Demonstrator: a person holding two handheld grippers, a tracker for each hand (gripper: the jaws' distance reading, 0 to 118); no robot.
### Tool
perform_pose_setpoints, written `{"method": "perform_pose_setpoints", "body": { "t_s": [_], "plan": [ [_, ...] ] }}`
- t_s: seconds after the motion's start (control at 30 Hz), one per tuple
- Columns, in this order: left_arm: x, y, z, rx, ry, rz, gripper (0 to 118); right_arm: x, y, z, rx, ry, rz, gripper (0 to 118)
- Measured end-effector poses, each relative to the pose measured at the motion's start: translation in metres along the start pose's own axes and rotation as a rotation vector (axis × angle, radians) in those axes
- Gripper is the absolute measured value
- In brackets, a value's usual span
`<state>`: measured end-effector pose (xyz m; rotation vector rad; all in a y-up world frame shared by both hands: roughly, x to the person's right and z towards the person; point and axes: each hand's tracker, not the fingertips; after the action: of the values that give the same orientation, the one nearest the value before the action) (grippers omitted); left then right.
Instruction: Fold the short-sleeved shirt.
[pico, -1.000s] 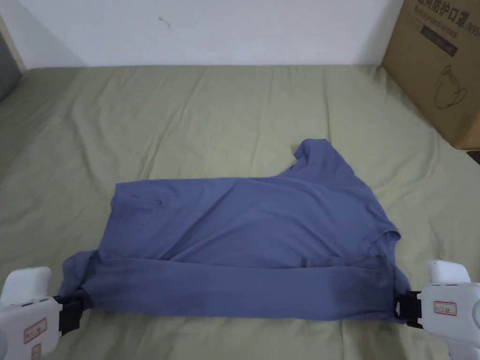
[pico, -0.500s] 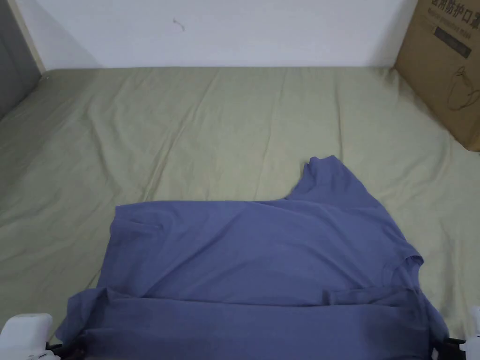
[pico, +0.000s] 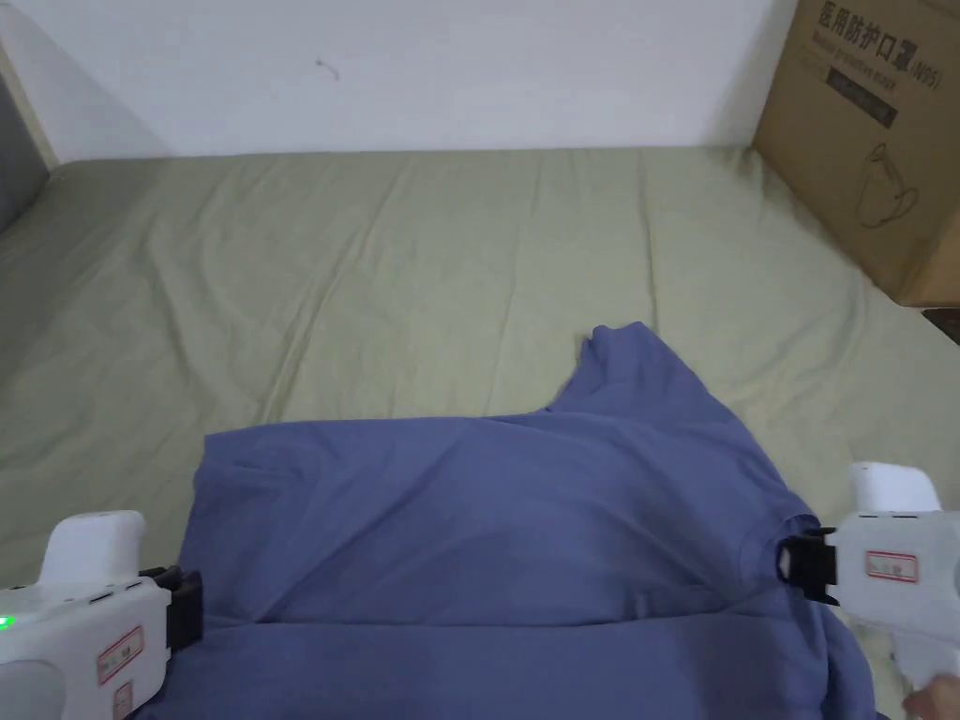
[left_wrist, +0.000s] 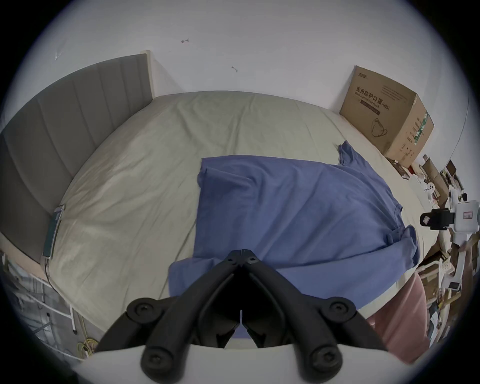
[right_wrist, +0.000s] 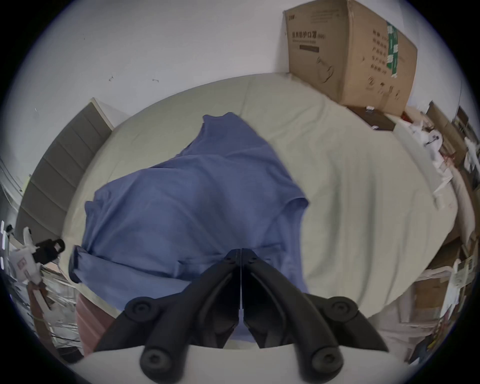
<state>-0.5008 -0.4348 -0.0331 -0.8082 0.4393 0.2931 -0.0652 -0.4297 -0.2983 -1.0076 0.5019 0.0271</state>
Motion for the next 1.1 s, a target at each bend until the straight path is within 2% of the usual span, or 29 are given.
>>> {"method": "perform_pose_setpoints", "body": {
  "t_s": [0.13, 0.23, 0.43, 0.47, 0.5, 0.57, 0.6, 0.73, 0.8, 0.83, 0.87, 0.9, 0.93, 0.97, 1.0, 1.03, 1.1],
  "plan": [
    [0.003, 0.008, -0.015, -0.026, -0.028, 0.035, 0, -0.008, 0.011, -0.028, -0.016, -0.033, 0.036, 1],
    [0.002, 0.018, -0.026, -0.046, -0.009, 0.029, 0, -0.005, 0.035, -0.045, -0.017, -0.015, 0.025, 1],
    [-0.002, 0.036, -0.046, -0.071, -0.006, 0.054, 0, 0.012, 0.124, -0.102, 0.017, -0.066, 0.045, 1],
    [-0.003, 0.04, -0.05, -0.075, -0.004, 0.055, 0, 0.015, 0.143, -0.115, -0.011, -0.077, 0.055, 4],
    [-0.004, 0.042, -0.052, -0.078, 0.002, 0.056, 0, 0.018, 0.157, -0.127, -0.061, -0.091, 0.063, 26],
    [-0.002, 0.046, -0.06, -0.086, 0.006, 0.057, 0, 0.026, 0.183, -0.157, -0.099, -0.111, 0.064, 82],
    [-0.003, 0.047, -0.064, -0.093, 0.007, 0.056, 0, 0.031, 0.192, -0.171, -0.116, -0.115, 0.065, 97],
    [-0.002, 0.045, -0.074, -0.124, 0.019, 0.06, 0, 0.042, 0.206, -0.21, -0.198, -0.174, 0.024, 93],
    [-0.005, 0.043, -0.082, -0.138, 0.017, 0.066, 0, 0.046, 0.201, -0.227, -0.266, -0.172, 0.005, 71],
    [-0.006, 0.042, -0.084, -0.143, 0.018, 0.069, 0, 0.041, 0.197, -0.225, -0.255, -0.191, 0.003, 66],
    [-0.007, 0.041, -0.085, -0.146, 0.02, 0.07, 0, 0.036, 0.194, -0.219, -0.209, -0.213, 0.038, 49],
    [-0.008, 0.041, -0.086, -0.153, 0.023, 0.068, 0, 0.029, 0.192, -0.213, -0.185, -0.203, 0.084, 8],
    [-0.008, 0.043, -0.087, -0.156, 0.024, 0.066, 0, 0.023, 0.191, -0.208, -0.174, -0.177, 0.113, 1],
    [-0.01, 0.043, -0.088, -0.157, 0.027, 0.064, 0, 0.018, 0.191, -0.204, -0.18, -0.117, 0.118, 1],
    [-0.011, 0.044, -0.089, -0.157, 0.032, 0.064, 0, 0.014, 0.19, -0.203, -0.183, -0.146, 0.098, 1],
    [-0.013, 0.045, -0.089, -0.155, 0.036, 0.066, 0, 0.01, 0.189, -0.206, -0.185, -0.157, 0.129, 1],
    [-0.016, 0.051, -0.09, -0.138, 0.038, 0.073, 0, 0.009, 0.191, -0.209, -0.18, -0.174, 0.139, 1]
  ]
}}
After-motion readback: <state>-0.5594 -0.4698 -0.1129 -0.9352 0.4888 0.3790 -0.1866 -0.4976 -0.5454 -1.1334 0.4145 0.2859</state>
